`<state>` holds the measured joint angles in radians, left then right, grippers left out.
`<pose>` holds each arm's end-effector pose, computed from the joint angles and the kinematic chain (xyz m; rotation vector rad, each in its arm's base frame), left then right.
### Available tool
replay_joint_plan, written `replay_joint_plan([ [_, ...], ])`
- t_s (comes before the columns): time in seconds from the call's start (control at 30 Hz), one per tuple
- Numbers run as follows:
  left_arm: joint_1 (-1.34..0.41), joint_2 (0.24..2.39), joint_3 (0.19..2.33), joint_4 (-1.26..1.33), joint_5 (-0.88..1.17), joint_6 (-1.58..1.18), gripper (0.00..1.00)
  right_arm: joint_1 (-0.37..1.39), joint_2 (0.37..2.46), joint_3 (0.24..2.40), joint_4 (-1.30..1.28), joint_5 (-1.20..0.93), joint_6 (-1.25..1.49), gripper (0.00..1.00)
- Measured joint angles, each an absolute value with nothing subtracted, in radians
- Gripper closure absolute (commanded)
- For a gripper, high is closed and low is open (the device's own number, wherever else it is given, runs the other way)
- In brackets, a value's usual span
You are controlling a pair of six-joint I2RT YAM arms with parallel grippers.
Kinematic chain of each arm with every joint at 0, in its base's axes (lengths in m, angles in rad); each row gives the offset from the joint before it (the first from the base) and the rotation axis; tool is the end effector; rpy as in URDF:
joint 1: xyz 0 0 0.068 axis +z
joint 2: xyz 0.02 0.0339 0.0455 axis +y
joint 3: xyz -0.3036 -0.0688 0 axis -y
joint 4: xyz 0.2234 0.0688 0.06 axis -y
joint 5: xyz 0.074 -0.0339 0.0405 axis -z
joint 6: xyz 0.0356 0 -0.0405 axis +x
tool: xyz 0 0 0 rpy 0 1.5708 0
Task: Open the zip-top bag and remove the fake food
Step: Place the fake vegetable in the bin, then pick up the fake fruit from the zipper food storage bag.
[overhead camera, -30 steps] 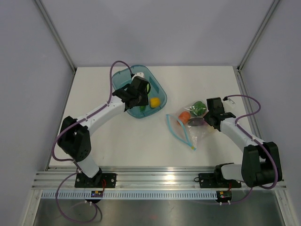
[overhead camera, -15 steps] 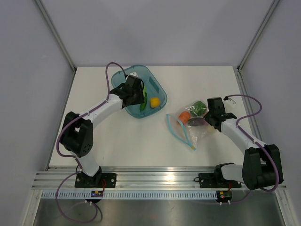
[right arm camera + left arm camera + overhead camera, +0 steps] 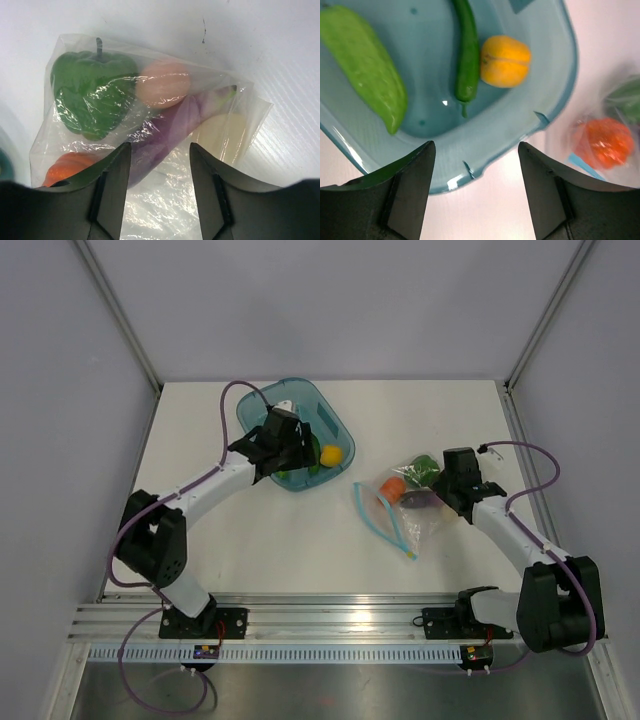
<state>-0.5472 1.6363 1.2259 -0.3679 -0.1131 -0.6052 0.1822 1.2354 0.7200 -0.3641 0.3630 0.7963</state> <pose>0.2980 -0.1769 0.3055 -0.1256 2.3814 -0.4303 0.2112 0.0261 0.2596 0.8656 2.2116 0.0172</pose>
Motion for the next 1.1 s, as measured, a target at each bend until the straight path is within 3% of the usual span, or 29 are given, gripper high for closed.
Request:
replay_joint_plan([
  [0.2, -0.686, 1.498, 1.131, -0.292, -0.079, -0.664, 0.30, 0.182, 1.220, 0.719, -0.364, 0.402, 0.783, 0.16],
  [0.33, -0.772, 1.476, 1.087, -0.229, -0.053, -0.721, 0.29, 0.181, 1.219, 0.718, -0.364, 0.419, 0.747, 0.08],
  [0.6, -0.878, 1.482, 1.071, -0.146, -0.046, -0.754, 0.29, 0.180, 1.219, 0.719, -0.369, 0.498, 0.730, 0.04],
  [0.93, -0.881, 1.535, 1.073, -0.118, -0.026, -0.748, 0.28, 0.113, 1.239, 0.716, -0.379, 0.510, 0.759, 0.03],
  [1.03, -0.876, 1.535, 1.079, -0.124, -0.026, -0.738, 0.28, 0.107, 1.287, 0.717, -0.364, 0.490, 0.746, 0.07],
  [1.1, -0.869, 1.535, 1.080, -0.126, -0.024, -0.734, 0.28, 0.103, 1.316, 0.716, -0.356, 0.470, 0.742, 0.17],
])
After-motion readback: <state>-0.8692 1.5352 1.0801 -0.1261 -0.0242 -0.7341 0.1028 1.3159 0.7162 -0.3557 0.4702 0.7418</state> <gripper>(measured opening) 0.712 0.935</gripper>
